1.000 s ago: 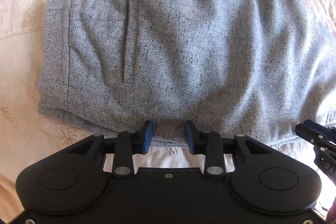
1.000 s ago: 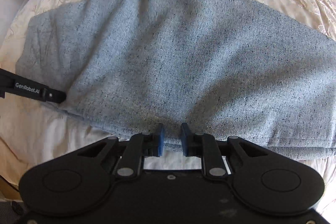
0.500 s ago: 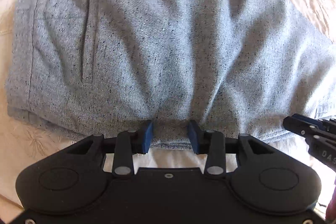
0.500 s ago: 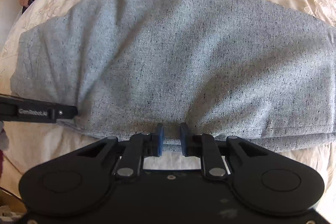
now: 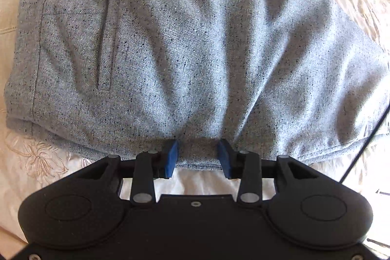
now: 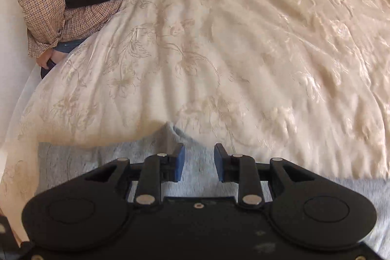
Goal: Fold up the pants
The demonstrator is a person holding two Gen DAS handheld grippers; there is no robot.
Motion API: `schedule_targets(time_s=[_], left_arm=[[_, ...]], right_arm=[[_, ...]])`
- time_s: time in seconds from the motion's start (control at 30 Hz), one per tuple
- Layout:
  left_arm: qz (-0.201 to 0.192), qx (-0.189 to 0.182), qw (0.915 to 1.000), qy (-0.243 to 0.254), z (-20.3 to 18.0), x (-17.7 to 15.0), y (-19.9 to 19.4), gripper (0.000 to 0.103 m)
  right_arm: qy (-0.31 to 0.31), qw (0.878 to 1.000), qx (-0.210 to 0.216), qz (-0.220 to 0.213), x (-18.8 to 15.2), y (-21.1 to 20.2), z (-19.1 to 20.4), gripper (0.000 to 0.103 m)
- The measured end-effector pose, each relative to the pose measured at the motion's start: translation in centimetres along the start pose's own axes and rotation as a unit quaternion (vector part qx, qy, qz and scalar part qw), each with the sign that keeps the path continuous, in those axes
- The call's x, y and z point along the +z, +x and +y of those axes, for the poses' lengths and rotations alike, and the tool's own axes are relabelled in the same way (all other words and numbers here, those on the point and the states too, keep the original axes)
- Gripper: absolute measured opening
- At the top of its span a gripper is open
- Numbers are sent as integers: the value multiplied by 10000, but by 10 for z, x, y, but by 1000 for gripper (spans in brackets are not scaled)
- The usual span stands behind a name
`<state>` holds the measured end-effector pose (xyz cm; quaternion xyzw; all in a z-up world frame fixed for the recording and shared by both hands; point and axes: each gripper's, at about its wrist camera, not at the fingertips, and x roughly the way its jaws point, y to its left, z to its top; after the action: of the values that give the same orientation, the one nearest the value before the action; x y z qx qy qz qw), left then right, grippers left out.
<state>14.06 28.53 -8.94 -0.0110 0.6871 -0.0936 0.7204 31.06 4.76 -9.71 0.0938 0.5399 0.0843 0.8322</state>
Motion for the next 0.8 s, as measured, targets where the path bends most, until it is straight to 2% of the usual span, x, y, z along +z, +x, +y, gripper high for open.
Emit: schedule_targets(time_s=[0.17, 0.2, 0.23, 0.27, 0.4, 0.5, 0.57, 0.63, 0.7, 0.8], left_arm=[[5, -118, 9998, -160, 11, -3, 2, 49], [4, -131, 9998, -180, 13, -4, 2, 49], [-2, -140, 9997, -188, 14, -5, 1, 49], [-23, -148, 9997, -186, 14, -7, 1, 49], [-60, -124, 9998, -134, 16, -12, 1, 49], [-83, -70, 9999, 25, 8, -13, -8, 47], [-254, 68, 9994, 243, -6, -12, -23, 43], [-436, 219, 9975, 508, -20, -8, -33, 41], [-482, 217, 9965, 649, -29, -8, -33, 40], [-288, 289, 9967, 703, -34, -11, -20, 42]], right_arm=[[-159, 9977, 218, 617, 13, 47, 15, 31], [-281, 9968, 253, 709, 11, 54, 19, 20], [-503, 9959, 193, 727, 9, 58, 24, 4], [-663, 9954, 17, 689, 11, 62, 29, 2], [-110, 9988, -172, 449, 23, 68, 20, 4], [164, 9998, 73, 93, 16, 37, 15, 13], [168, 9998, 113, -75, -2, 10, 8, 16], [201, 9997, -52, -112, -32, -14, -4, 17], [296, 9989, -354, 50, -70, -27, -22, 17], [597, 9930, -839, 577, -131, -32, -54, 19]])
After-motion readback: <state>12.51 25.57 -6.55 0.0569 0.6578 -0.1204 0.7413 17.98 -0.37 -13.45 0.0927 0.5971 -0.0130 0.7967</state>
